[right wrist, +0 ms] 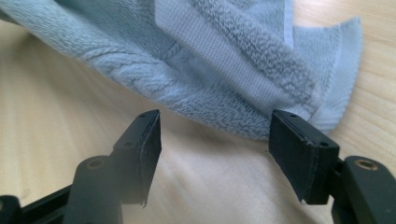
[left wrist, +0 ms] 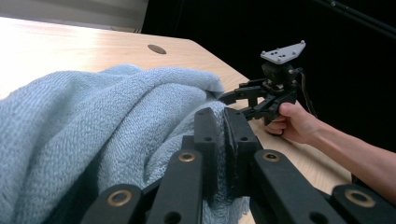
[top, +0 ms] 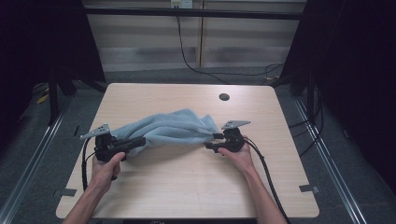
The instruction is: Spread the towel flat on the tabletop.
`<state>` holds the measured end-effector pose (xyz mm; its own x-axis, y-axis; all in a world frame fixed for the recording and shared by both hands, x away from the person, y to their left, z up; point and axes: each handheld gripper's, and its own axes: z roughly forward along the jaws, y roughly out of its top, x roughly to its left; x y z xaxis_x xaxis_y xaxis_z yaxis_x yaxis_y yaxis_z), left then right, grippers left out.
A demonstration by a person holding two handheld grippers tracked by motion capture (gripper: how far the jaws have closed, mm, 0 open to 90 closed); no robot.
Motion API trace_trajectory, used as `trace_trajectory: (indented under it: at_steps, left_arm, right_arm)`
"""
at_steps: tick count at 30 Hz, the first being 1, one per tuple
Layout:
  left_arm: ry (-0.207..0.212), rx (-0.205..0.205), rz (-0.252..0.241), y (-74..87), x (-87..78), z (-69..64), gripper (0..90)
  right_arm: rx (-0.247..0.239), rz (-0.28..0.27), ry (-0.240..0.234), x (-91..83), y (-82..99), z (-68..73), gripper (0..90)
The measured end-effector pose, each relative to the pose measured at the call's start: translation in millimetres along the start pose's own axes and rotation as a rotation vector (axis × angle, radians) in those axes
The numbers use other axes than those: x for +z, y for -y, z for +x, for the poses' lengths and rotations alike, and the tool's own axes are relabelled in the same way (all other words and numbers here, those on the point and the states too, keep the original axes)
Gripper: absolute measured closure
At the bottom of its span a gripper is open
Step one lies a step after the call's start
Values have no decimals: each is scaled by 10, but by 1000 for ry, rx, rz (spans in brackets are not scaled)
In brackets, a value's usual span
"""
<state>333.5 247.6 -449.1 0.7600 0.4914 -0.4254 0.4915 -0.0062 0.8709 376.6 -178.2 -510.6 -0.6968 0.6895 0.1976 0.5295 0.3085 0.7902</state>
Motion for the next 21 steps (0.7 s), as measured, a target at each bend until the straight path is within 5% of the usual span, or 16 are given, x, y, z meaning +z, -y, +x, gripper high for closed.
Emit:
trace_trajectory:
  at_steps: [8, 12, 15, 19, 21]
  left_arm:
    - [24, 53, 6, -58, 17, -124, 849]
    - [45, 66, -18, -119, -21, -197, 849]
    - [34, 55, -25, -120, -33, -174, 849]
    - [43, 49, -33, -130, -45, -157, 849]
    - [43, 46, -28, -124, -37, -159, 849]
  right_arm:
    - [7, -28, 50, 83, -126, -20, 339]
    - [-25, -132, -46, -7, -234, 110, 408]
    - [-76, -130, -118, 15, -298, 239, 371]
    - [-92, -61, -80, 183, -293, 247, 308]
    - [-76, -47, -59, 255, -279, 220, 382]
